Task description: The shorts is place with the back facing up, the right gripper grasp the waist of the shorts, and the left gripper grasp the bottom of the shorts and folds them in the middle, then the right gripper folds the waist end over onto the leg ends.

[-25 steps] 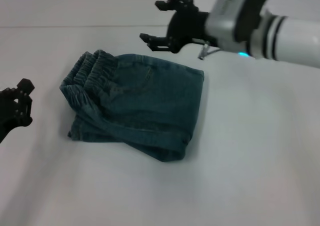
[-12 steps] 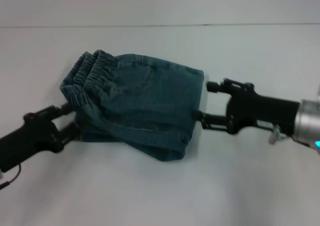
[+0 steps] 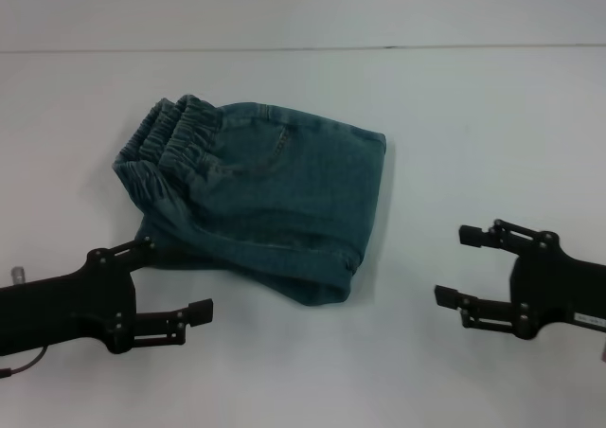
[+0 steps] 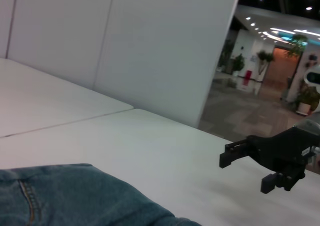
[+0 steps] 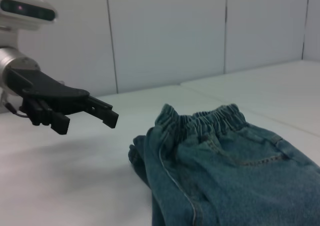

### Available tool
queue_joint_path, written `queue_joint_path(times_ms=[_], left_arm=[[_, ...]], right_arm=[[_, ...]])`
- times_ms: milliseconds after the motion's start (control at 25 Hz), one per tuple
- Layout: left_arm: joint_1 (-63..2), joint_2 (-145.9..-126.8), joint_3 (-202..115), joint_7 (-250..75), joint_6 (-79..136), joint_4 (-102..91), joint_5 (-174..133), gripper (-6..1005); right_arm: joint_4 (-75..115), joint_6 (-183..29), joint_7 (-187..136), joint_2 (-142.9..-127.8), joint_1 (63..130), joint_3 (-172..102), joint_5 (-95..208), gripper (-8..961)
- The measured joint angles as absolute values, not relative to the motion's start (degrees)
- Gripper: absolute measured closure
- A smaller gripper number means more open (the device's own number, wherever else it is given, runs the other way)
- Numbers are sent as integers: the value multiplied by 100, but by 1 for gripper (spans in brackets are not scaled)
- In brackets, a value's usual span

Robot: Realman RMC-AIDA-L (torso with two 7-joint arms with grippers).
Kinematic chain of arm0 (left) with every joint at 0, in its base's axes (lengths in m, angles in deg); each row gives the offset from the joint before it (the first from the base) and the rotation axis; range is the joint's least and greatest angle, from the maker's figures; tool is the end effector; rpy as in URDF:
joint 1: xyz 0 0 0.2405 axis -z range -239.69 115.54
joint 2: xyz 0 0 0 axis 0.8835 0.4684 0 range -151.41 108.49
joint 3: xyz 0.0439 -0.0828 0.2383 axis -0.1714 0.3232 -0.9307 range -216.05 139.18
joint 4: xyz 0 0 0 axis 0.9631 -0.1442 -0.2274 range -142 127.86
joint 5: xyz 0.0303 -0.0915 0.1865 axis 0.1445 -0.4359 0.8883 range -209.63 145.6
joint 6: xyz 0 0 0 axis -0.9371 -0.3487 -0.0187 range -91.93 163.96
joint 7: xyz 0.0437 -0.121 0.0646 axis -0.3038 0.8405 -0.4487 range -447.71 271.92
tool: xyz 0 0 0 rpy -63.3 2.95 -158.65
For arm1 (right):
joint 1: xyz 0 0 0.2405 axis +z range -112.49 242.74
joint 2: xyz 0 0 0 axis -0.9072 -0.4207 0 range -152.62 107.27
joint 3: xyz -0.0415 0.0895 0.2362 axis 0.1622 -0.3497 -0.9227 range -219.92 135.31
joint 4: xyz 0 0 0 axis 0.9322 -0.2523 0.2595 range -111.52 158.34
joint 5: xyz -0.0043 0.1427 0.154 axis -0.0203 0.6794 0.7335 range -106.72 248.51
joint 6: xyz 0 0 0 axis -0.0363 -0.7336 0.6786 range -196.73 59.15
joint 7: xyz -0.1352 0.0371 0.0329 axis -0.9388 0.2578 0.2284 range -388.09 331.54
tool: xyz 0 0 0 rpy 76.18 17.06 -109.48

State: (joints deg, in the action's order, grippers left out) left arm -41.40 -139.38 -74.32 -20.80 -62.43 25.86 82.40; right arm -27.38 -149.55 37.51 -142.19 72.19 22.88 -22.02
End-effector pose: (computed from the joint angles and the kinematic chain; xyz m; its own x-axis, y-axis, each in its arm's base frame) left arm -0.3067 0.2613 0.0024 0.7569 0.3214 0.5690 0.4543 -0.8847 -0.1047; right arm 0.2993 0.2582 -0.0088 0.8596 -0.1786 -0.4788 -0.3643 -0.8712 -0.3291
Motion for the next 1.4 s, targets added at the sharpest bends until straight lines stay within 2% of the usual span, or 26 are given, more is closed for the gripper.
queue_joint_path(times_ms=[200,640,800,1400], left_arm=[[-4105,-13921,-7431,-1991,-6352,2572,8404,67],[-4019,-13968,-7490,-1917,-6460,2529,8675,59],[-3977,-13982,-7721,-1848,-6423,2518,8688,59],[-3922,-14011,-7906,-1819,-6449,2518,8822,59]], right_arm=[[-2195,-15517,3015,-14168,7207,1631,-2312,88],[-2155,-15713,3055,-14186,7325,1120,-3220,88],[-2150,-15867,3086,-14128,7371,1019,-3297,88],[-2123,-15984,3133,-14070,7489,875,-3500,88]])
